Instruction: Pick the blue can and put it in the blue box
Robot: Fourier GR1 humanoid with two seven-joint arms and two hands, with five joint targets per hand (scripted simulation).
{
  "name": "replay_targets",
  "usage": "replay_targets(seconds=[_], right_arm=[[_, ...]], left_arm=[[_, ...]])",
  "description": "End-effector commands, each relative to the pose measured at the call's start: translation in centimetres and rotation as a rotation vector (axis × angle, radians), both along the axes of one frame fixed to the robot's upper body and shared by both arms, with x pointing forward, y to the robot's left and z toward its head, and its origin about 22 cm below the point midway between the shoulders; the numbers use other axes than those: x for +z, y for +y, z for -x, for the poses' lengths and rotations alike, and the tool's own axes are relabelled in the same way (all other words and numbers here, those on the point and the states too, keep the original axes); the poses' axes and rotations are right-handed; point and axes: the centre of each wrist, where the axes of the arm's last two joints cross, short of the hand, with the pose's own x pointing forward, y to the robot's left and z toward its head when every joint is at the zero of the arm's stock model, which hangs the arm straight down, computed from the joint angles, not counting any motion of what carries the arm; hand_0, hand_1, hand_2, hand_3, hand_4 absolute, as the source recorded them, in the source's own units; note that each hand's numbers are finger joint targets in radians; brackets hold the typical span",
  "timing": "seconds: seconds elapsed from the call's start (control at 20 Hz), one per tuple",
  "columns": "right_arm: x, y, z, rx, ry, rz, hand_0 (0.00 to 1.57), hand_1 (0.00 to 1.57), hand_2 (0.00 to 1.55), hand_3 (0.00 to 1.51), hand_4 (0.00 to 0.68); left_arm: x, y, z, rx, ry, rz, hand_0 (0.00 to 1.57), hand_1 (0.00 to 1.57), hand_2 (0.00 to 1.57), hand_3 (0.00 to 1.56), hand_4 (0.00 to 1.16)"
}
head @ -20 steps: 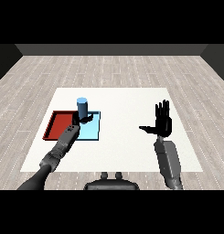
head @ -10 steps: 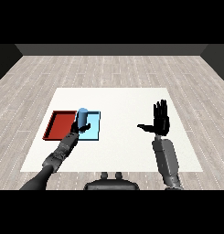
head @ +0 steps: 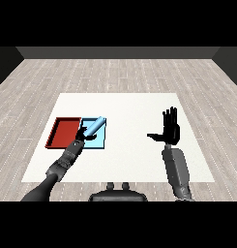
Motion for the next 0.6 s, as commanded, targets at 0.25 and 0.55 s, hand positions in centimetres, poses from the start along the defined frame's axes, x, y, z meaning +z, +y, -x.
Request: replay_targets(seconds=[0.25, 0.55], right_arm=[[0.0, 0.7, -0.3, 0.041, -0.016, -0.034, 0.0, 0.0, 0.0, 0.0, 0.0], [-0.4, 1.2, 0.0, 0.055, -0.065, -0.045, 0.0, 0.0, 0.0, 0.0, 0.0]], left_arm=[[0.3, -2.0, -0.4, 0.158, -0.195, -0.024, 0.0, 0.0, 0.0, 0.0, 0.0], [3.2, -2.8, -2.2, 0.039, -0.579, 0.131, 0.0, 0.0, 0.0, 0.0, 0.0]])
